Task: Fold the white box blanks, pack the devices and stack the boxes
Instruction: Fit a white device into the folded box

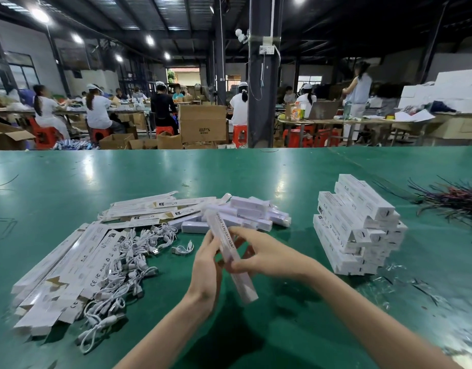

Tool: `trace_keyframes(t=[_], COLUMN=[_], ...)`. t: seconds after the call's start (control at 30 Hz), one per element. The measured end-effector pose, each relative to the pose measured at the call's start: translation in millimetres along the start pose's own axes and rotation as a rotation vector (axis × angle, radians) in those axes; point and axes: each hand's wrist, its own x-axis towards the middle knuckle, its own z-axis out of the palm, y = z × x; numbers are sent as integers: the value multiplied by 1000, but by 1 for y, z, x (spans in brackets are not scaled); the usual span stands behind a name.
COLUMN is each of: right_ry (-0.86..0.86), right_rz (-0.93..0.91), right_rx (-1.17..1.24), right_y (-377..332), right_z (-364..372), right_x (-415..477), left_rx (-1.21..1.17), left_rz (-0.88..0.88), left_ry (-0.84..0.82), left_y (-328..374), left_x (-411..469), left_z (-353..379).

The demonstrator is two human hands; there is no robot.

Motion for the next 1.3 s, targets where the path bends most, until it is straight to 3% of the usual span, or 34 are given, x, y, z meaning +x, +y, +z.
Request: trace_keyframes(t=[0.1,0.2,0.27,0.43,0.67,0.83,1.0,1.2,1.3], right_ry=[162,414,493,417,309,249,277,320,349], right_rz=[72,275,430,692,628,653,642,659,670], right_rx=[-86,-550,-788,-1046,-1234,-1122,-1055,-1010,-1008], right_y=[10,23,33,65,91,97,96,95,97], right_z=[-1,-6,-9,-13,-10,-13,-17,-16,-16], right_x=[-3,-5,-9,-11,-10,-15,-18,-16,-15], left_rx=[231,405,506,756,953,1151,1183,1607,1694], left_rz=[24,88,150,318,409,494,394,200,122], left_ry=[-51,-14,-28,-70,-85,-55,121,200,200], left_y=[-11,-21,-25,-27,-31,-28,-7,23,33], left_x=[0,-2,-4,-5,2,13,57,125,148], left_z=[0,-4,-7,-11,-17,-28,-53,-99,-109])
